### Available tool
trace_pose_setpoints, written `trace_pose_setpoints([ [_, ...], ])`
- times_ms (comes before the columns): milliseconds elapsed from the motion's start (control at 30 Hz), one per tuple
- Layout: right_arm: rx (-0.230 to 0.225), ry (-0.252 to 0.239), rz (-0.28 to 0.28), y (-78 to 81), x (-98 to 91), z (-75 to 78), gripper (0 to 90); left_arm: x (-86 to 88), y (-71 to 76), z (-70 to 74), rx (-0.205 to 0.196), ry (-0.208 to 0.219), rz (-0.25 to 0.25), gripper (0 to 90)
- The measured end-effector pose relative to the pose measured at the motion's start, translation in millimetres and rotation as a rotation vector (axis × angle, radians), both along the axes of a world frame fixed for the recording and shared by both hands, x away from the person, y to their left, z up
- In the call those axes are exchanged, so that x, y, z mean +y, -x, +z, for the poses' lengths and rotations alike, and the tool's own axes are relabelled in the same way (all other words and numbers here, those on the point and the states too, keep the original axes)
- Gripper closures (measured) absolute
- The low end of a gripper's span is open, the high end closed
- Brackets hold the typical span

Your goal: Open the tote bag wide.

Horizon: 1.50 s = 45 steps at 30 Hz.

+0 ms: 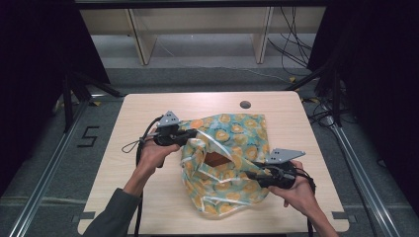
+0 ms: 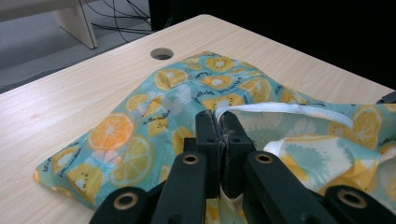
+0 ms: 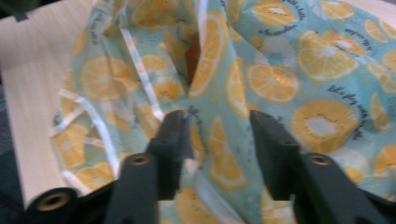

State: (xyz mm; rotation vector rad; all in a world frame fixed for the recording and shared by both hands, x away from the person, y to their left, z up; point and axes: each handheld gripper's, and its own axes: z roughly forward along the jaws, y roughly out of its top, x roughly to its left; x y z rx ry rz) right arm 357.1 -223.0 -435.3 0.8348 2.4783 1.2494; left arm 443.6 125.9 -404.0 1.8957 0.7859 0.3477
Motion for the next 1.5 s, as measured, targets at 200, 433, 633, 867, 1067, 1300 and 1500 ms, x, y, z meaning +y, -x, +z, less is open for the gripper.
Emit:
trace_pose_setpoints([
  [200,-0.079,0.055,-0.019,-13.4,3.5,4.5,87.8,5.9,-6.8,-9.7,0.014,-0.018,0.024,87.5],
  [433,-0.157,0.019,-0.083,-45.4,-1.1,22.2,89.3,13.2,-12.7,-24.5,0.046,-0.039,0.029,86.4],
  [633,-0.127,0.012,-0.147,-82.2,2.5,19.4,89.3,12.3,-22.0,-47.5,0.088,-0.1,0.034,85.4],
  [867,-0.079,0.048,-0.178,-103.7,4.5,-5.2,89.3,14.5,-23.5,-55.9,0.128,-0.119,0.023,65.5],
  [1067,-0.036,0.034,-0.183,-106.9,2.0,-10.9,89.1,19.1,18.9,-8.0,0.027,-0.124,0.012,45.0],
  [1300,-0.063,0.072,-0.158,-108.3,7.1,-14.4,89.1,5.9,74.9,4.4,-0.062,-0.166,-0.055,43.0],
  [1500,-0.043,0.055,-0.168,-109.3,7.7,-15.9,88.7,16.2,91.2,10.8,-0.071,-0.12,-0.075,42.6],
])
